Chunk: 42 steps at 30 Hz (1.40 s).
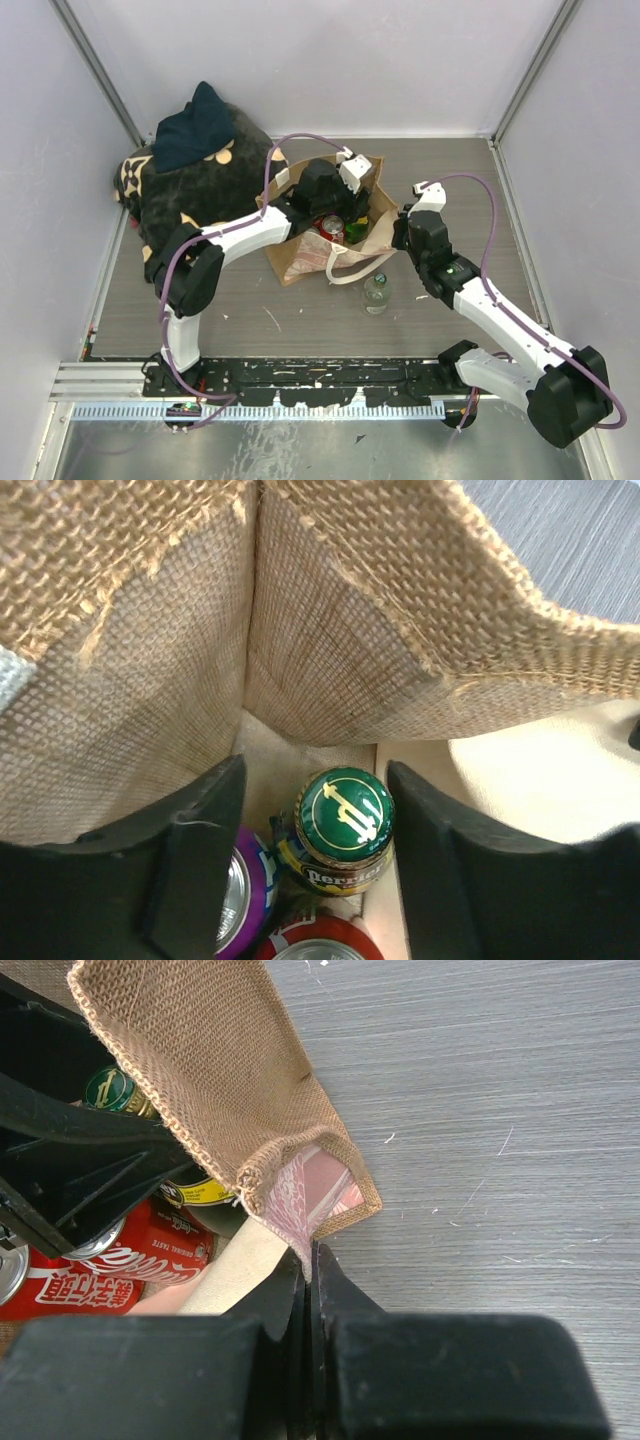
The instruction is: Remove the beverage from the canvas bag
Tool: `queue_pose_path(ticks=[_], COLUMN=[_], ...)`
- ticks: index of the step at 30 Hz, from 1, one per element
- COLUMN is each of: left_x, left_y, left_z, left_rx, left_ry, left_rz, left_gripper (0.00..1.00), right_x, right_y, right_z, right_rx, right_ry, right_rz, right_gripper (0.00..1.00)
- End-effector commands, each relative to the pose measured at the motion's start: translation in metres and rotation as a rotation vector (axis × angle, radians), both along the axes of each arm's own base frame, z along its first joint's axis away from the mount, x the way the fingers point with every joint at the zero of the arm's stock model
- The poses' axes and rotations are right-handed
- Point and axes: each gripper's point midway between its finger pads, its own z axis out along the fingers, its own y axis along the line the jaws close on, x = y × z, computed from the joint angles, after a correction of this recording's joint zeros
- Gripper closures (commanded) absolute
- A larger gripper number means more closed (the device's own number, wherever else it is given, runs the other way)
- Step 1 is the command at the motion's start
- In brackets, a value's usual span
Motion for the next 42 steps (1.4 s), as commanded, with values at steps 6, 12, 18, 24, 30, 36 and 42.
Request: queue_pose_path(ticks=[6, 12, 18, 24, 30, 36, 42], left_x=[0.012, 0.02, 0.031, 0.017, -0.021, -0.076, -0.125], left_y=[-0.008, -0.008, 0.005, 0.016, 0.036, 0.076, 0.112], left_z=[0.015, 0.052, 0.123, 0.201, 0.253, 0.3, 0.301], left_rx=[-0.054, -0.113, -0.19, -0.245, -0.275, -0.258, -0.239], left_ry=[-0.043, -0.105, -0.206, -0.306, -0.337, -0.327, -0.235], left_rz=[-0.003, -0.005, 0.002, -0.036, -0.084, -0.115, -0.116], left_gripper=[0.87, 1.0, 1.0, 1.0, 1.0, 1.0, 1.0], right_x=[-0.002, -0.004, -0.003, -0.001, 0.004, 0.013, 0.027], right_y=[0.002, 0.0, -0.002, 0.0, 0.002, 0.004, 0.005], right_z=[-0.012, -0.013, -0.017, -0.018, -0.019, -0.022, -0.029], right_rx=[-0.024, -0.023, -0.022, -0.01, 0.0, -0.003, -0.024], right_ry=[0.051, 0.052, 0.055, 0.048, 0.041, 0.035, 0.035], right_rz=[0.015, 0.005, -0.011, -0.017, -0.025, -0.036, -0.064], right_gripper=[0.99, 0.99, 0.99, 0.99, 0.99, 0.99, 0.99])
